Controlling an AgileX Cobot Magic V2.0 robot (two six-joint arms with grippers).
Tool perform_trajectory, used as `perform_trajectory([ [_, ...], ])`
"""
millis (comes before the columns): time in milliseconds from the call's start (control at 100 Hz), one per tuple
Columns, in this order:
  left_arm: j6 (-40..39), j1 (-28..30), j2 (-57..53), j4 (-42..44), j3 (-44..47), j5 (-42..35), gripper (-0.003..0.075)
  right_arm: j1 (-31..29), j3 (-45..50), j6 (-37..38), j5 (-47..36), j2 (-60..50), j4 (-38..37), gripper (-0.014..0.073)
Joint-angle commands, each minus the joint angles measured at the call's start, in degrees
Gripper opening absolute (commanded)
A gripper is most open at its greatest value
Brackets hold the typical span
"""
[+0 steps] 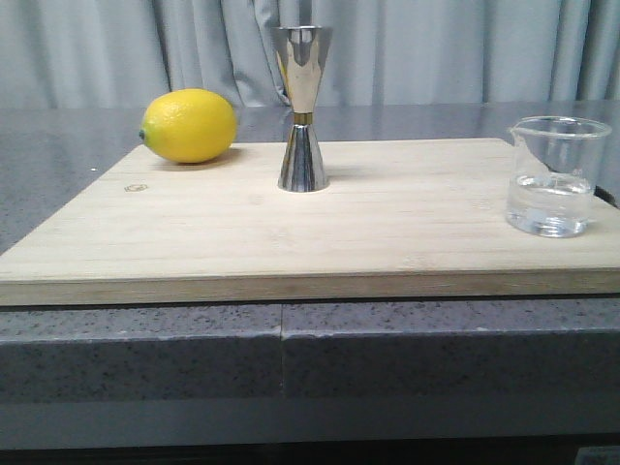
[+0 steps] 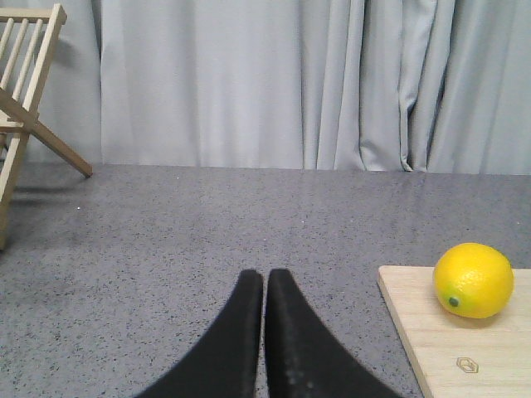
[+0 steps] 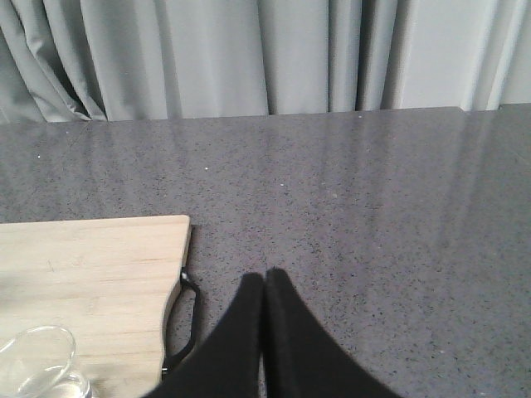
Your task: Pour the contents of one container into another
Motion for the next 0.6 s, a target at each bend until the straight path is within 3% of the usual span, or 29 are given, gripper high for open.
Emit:
perform_trajectory([
  [0, -0.1, 0.1, 0.9, 0.0, -1.9, -4.2, -0.0021, -0.3, -2.1, -0.9, -5.1, 0.8, -0.6, -0.0064],
  [160, -0.1, 0.1, 0.9, 0.1, -1.9, -4.0, -0.0020, -0.3, -1.7, -0.8, -4.9, 0.8, -0.6, -0.0057],
  [230, -0.1, 0.1, 0.9, 0.6, -1.9, -4.3, 0.0025, -0.3, -1.7, 0.8, -5.0, 0.8, -0.6, -0.0003],
  [300, -0.1, 0.1, 0.9, 1.8, -1.9, -4.3, 0.0158, -0.3, -1.7, 0.8, -5.3, 0.8, -0.6, 0.0141],
  [390, -0.1, 0.1, 0.9, 3.3, -1.9, -4.0, 0.0401, -0.3, -1.7, 0.8, -5.1, 0.8, -0.6, 0.0386],
  [450, -0.1, 0.1, 0.9, 3.3, -1.9, -4.2, 0.0526, -0.3, -1.7, 0.8, -5.0, 0.8, -0.6, 0.0482],
  [520, -0.1, 0.1, 0.9, 3.3, -1.9, -4.2, 0.0580, -0.3, -1.7, 0.8, -5.0, 0.8, -0.6, 0.0533],
  [590, -0.1, 0.1, 0.9, 3.3, -1.9, -4.2, 0.0573, -0.3, -1.7, 0.8, -5.0, 0.8, -0.6, 0.0535],
])
